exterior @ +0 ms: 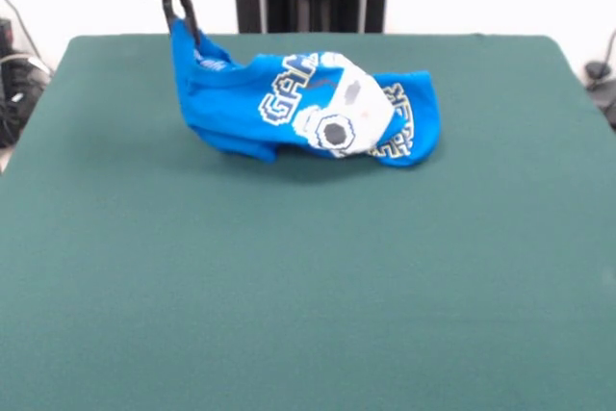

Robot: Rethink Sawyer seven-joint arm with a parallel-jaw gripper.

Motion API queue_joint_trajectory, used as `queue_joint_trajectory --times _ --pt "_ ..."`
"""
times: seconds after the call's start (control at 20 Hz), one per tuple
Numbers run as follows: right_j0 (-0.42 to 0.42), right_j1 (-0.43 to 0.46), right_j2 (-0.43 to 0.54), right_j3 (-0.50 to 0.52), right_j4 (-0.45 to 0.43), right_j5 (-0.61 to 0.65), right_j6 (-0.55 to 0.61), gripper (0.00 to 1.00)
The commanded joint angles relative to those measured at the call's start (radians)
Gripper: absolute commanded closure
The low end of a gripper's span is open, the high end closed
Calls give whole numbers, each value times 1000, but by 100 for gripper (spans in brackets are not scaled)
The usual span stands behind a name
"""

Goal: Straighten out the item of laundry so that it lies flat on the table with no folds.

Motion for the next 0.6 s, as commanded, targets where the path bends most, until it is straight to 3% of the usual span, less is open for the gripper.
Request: queue_joint_trajectory --times 0.05,0.25,0.6 --pt "60 43 61 -22 -72 -2 -183 0" --pt "87 22 26 -5 -103 -36 -107 0" --pt "109 -19 21 44 -60 16 -63 0"
